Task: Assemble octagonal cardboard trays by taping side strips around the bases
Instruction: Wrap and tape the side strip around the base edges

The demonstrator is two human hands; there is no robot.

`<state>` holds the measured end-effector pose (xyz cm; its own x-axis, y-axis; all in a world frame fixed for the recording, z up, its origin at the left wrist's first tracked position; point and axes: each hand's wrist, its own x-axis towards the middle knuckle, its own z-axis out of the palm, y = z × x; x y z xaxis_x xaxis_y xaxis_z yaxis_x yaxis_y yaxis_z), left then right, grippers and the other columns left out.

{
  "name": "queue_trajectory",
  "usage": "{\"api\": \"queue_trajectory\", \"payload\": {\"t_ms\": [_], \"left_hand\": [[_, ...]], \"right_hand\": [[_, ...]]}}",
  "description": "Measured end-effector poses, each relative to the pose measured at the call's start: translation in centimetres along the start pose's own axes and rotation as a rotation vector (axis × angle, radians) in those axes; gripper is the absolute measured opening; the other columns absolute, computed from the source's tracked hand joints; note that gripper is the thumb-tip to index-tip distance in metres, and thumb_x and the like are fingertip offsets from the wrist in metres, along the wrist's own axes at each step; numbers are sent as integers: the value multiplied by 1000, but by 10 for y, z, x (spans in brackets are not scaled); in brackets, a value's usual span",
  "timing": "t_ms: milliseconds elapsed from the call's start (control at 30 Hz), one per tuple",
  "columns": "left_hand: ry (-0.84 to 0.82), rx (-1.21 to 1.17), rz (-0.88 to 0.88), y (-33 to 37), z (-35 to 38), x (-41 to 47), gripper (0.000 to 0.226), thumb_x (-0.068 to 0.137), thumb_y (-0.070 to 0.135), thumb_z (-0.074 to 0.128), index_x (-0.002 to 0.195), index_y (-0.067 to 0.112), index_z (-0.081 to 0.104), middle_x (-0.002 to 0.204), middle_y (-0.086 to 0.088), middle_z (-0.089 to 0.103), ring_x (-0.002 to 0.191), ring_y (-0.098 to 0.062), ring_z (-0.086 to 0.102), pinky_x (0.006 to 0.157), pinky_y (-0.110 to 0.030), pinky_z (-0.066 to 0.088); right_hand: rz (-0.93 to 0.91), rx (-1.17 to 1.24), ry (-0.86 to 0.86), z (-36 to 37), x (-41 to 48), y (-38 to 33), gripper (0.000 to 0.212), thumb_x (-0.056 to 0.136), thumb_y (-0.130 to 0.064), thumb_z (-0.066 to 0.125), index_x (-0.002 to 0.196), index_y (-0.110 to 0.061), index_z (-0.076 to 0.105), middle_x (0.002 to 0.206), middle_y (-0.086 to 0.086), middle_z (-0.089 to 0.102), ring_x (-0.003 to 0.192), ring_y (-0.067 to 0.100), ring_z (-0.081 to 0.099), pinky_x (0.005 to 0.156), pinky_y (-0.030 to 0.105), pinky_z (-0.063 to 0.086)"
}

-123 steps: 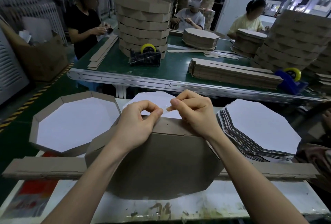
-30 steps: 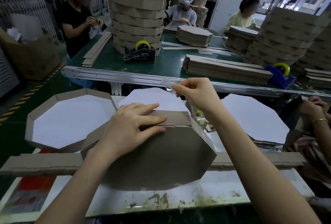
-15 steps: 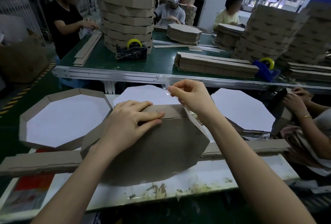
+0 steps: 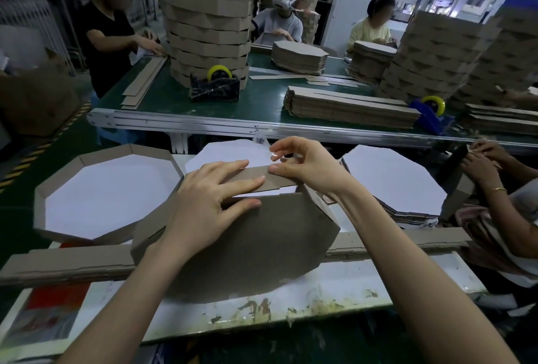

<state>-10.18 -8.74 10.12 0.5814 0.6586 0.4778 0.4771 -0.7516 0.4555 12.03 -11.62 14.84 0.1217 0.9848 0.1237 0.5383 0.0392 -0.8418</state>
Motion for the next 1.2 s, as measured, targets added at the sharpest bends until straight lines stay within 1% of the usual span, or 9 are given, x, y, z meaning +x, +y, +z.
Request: {"api": "queue_trajectory", "payload": {"t_ms": [100,167,267,333,600,767,933,1033,1200], "left_hand": [[0,-17,6,0,1,1,40,85,65,41,120,53,55,139,15,50,129,-16,43,101,-39,34],[4,-18,12,0,1,1,41,84,65,39,118,52,58,139,14,51,128,-17,45,101,-39,35],[22,-13,-3,1,2,1,35,85,59,50,115,49,65,138,13,53,127,-17,46,99,-39,36],[29,-15,-12,1,2,1,32,85,54,54,113,48,67,138,12,54,126,-17,47,99,-39,37],[-41,0,31,0,-3,3,28,92,53,51,117,48,62,140,13,51,129,-18,44,99,-32,27],[11,-29,-8,3,-1,-1,35,88,53,53,121,44,62,139,13,51,129,-18,45,103,-38,32],[53,-23,-5,5,2,-3,30,85,48,57,113,44,68,133,10,58,123,-19,51,98,-41,39],[51,-35,-7,6,2,-3,28,85,48,56,111,44,68,130,9,61,120,-20,53,96,-42,42],[21,-31,-28,6,1,-2,28,86,47,55,113,47,63,129,10,61,121,-20,53,95,-41,42]], "right_hand": [[14,-41,-61,0,0,6,29,81,-20,81,105,-23,65,97,-8,68,87,13,65,87,26,54],[29,-20,-72,-2,0,9,31,81,-20,81,109,-20,65,98,-7,68,87,11,64,86,24,54],[18,-5,-86,-3,0,10,30,82,-18,80,108,-18,66,97,-5,67,79,3,61,80,16,51],[18,13,-100,-3,-1,12,28,82,-16,79,107,-18,65,96,-5,66,73,-1,59,78,17,49],[-32,34,-55,0,0,16,32,81,-14,80,108,-17,63,97,-6,63,75,10,58,79,26,51],[-48,84,-113,0,0,15,31,82,-7,77,107,-16,61,99,-1,61,80,13,59,83,31,49],[-79,56,-152,-1,-3,18,28,85,-8,75,105,-21,61,99,-4,61,83,10,59,84,32,50],[-93,64,-148,-1,-4,18,29,85,-9,75,105,-24,60,101,-5,60,79,11,57,79,29,49],[-54,9,-195,-3,-3,16,30,89,-12,72,115,-17,58,107,-7,59,71,11,56,67,26,47]]}}
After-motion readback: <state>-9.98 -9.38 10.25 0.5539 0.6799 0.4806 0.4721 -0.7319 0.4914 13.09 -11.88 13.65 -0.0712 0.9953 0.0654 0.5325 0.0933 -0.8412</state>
